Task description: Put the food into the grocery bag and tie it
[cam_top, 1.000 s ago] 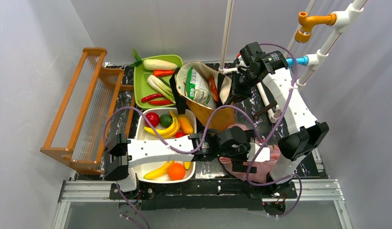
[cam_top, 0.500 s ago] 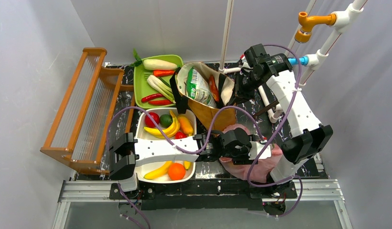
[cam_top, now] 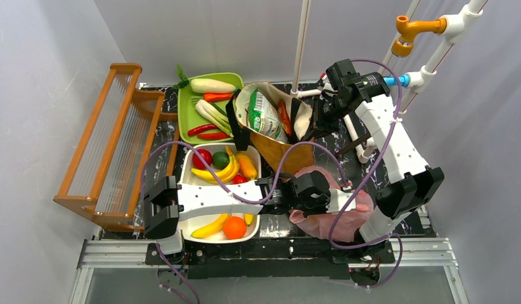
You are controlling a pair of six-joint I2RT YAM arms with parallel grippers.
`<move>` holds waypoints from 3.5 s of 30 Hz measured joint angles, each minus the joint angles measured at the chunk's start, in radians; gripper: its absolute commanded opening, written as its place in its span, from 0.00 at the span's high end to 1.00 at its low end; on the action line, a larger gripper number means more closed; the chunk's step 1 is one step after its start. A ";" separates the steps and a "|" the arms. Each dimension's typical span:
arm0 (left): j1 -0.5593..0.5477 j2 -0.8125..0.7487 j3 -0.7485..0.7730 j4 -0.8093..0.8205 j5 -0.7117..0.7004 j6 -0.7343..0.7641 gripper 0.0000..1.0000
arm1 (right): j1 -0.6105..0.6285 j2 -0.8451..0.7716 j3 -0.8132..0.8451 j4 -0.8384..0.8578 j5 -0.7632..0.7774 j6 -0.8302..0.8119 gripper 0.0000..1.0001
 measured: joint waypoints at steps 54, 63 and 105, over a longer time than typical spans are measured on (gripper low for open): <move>0.348 -0.354 0.462 -0.084 -0.332 0.204 1.00 | -0.005 -0.013 -0.037 0.024 -0.030 0.003 0.99; 0.598 -0.338 0.331 0.200 -0.079 0.077 1.00 | -0.005 -0.013 -0.037 0.023 -0.033 0.003 0.99; 0.668 -0.295 -0.077 0.111 0.363 -0.029 1.00 | -0.007 0.021 0.051 -0.030 -0.046 0.008 0.99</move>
